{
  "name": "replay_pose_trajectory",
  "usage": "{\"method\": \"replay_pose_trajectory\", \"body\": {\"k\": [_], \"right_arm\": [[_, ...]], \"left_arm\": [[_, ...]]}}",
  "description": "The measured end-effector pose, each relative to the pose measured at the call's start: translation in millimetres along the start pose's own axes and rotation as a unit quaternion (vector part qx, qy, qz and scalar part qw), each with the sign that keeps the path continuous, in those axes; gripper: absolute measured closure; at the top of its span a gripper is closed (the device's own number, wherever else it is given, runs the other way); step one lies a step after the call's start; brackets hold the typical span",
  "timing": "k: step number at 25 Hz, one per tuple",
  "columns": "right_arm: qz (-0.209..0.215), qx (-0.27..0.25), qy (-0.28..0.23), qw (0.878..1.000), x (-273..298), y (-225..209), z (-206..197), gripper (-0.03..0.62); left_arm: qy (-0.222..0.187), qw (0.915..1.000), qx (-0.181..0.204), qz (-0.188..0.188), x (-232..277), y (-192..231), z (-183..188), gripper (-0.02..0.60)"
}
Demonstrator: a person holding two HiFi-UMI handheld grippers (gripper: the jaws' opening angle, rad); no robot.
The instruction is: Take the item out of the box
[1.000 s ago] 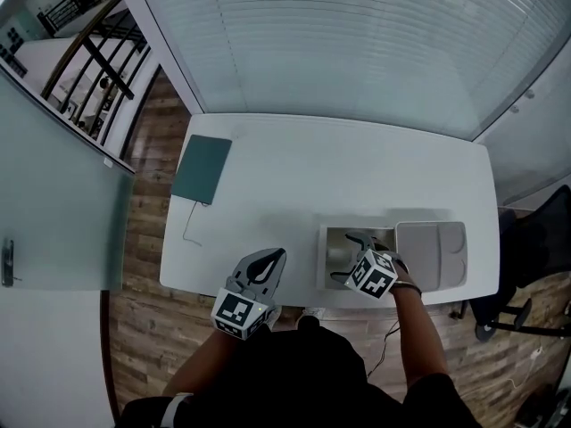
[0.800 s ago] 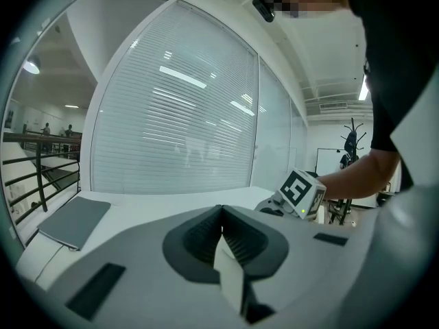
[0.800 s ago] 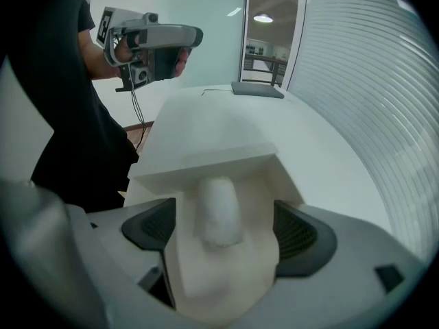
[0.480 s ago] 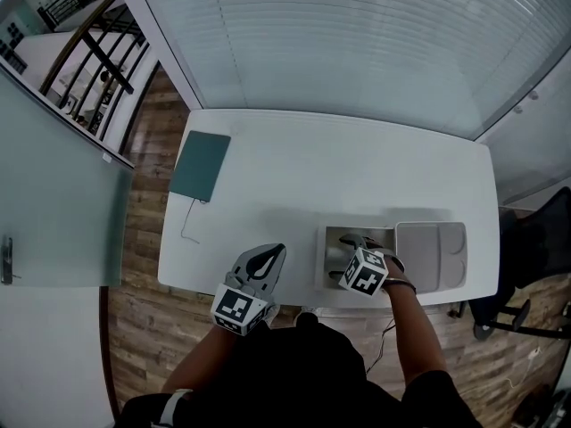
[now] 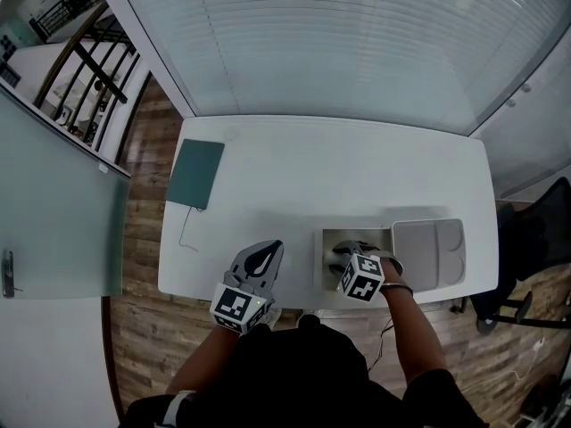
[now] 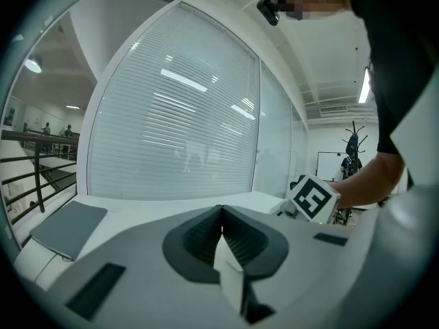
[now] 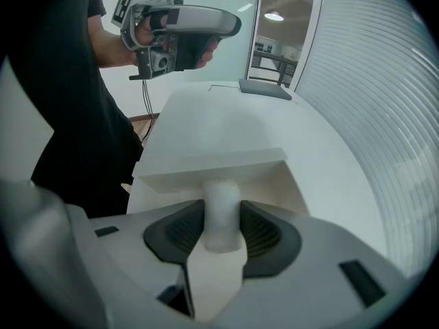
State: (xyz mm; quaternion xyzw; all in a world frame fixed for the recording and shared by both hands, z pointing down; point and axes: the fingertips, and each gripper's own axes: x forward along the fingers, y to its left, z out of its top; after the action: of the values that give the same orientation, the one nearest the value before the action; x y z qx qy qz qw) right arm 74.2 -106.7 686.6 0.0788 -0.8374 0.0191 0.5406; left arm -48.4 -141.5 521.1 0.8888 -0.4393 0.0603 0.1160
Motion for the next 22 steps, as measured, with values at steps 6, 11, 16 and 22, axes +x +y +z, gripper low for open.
{"method": "replay_pose_trajectory", "body": {"k": [6,11,16,22], "right_arm": [[-0.028,0.009,-0.013,0.999,-13,0,5,0.428],[-0.080,0.026,-0.048,0.995,-31,-11,17,0.428],[-0.136,0.055,-0.094,0.985,-54,-25,32,0.428],[-0.216,0.114,-0.175,0.954,-89,-47,49,0.428]], "left_arm": [[0.003,0.9998,-0.013,-0.011,2,-1,-3,0.571],[-0.005,0.9998,-0.008,-0.016,3,-4,3,0.571],[-0.015,0.9996,-0.012,-0.019,3,-5,9,0.571],[-0.017,0.9994,-0.012,-0.028,7,-8,10,0.571]]}}
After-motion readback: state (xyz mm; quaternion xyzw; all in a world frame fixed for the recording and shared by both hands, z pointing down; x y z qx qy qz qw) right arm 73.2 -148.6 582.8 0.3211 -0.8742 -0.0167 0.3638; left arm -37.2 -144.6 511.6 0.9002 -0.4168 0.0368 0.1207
